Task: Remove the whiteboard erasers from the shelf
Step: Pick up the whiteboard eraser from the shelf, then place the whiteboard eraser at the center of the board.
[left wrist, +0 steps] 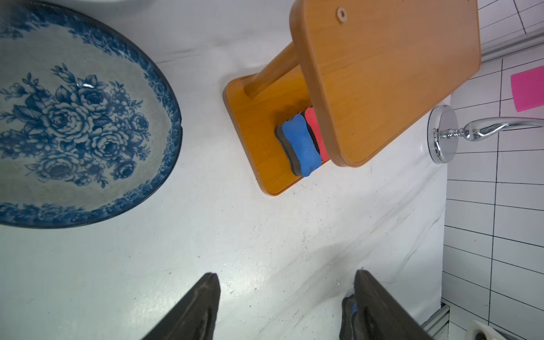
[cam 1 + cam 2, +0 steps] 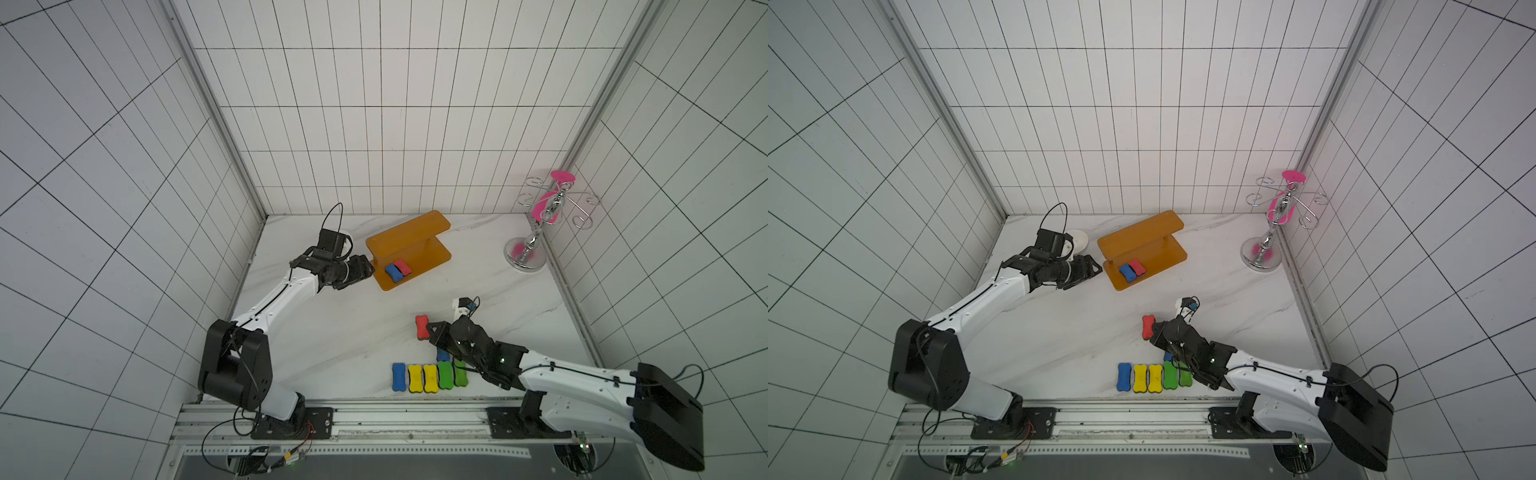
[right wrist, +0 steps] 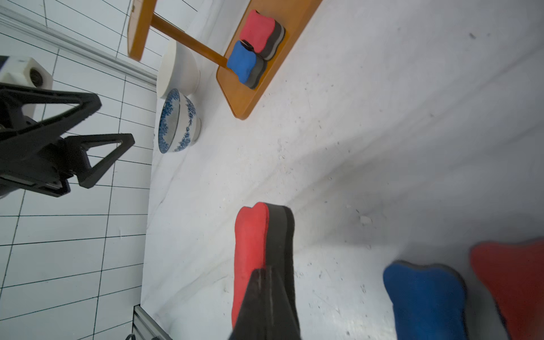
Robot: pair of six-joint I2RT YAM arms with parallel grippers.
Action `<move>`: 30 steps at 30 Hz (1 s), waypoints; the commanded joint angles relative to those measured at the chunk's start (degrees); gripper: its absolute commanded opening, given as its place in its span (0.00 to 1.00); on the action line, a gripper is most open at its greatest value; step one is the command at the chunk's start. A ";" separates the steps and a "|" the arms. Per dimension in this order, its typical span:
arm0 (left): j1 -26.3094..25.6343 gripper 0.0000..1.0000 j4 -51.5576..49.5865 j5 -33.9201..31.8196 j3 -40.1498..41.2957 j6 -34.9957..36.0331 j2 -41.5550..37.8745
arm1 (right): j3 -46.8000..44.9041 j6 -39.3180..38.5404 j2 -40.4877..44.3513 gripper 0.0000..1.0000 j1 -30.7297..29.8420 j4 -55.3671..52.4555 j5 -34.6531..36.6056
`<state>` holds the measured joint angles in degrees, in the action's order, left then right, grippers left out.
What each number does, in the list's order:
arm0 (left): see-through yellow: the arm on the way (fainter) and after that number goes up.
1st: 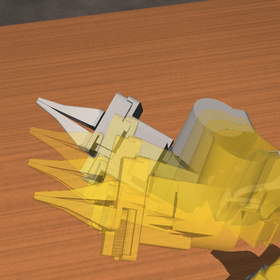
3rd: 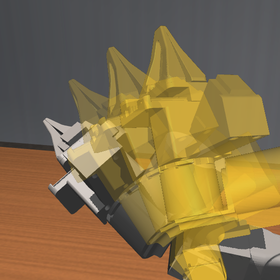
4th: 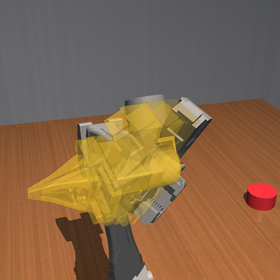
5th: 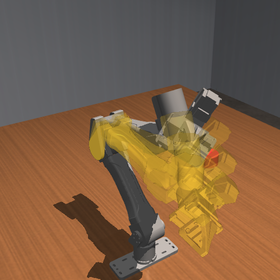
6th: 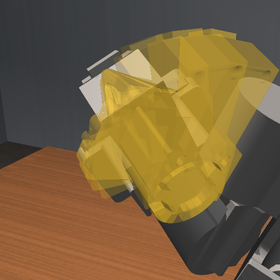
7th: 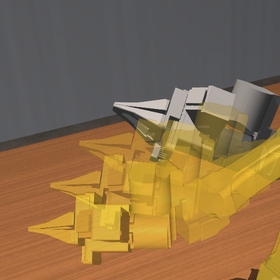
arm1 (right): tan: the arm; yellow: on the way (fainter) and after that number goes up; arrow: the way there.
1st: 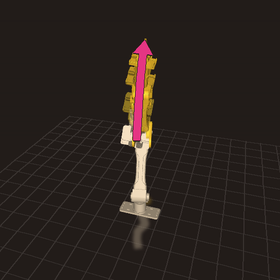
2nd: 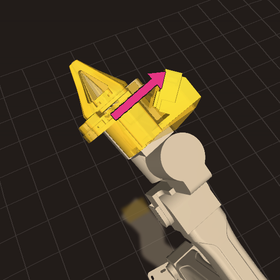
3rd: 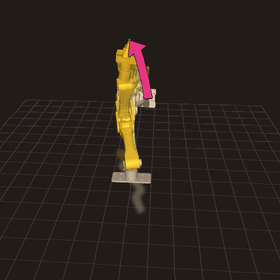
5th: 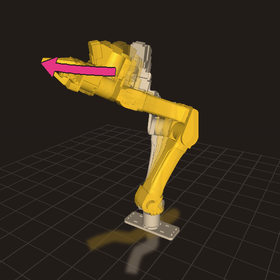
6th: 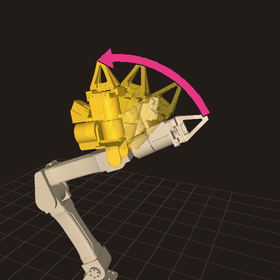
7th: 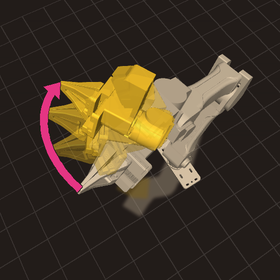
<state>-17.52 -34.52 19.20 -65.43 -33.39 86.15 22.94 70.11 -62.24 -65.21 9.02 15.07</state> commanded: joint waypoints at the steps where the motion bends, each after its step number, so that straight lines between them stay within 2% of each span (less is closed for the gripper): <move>1: 0.29 0.76 -0.27 0.05 0.57 1.82 -1.98 | -2.27 4.27 -1.40 0.00 -3.83 -3.97 6.87; 6: 0.38 0.76 -1.27 -0.02 0.69 2.20 -3.45 | -4.30 7.35 -5.50 0.00 -5.28 0.04 5.42; 13: 0.55 0.76 -0.99 -0.55 3.02 2.34 -7.09 | -4.57 6.62 -4.62 0.00 -5.34 -1.80 5.19; 30: 0.98 0.76 -0.11 1.43 3.03 1.50 -8.28 | -5.58 6.17 -5.70 0.00 -5.45 -1.36 0.97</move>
<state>-16.75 -35.77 19.81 -62.72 -31.97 79.22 17.65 76.90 -67.75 -70.17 9.08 16.75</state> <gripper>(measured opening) 0.761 0.044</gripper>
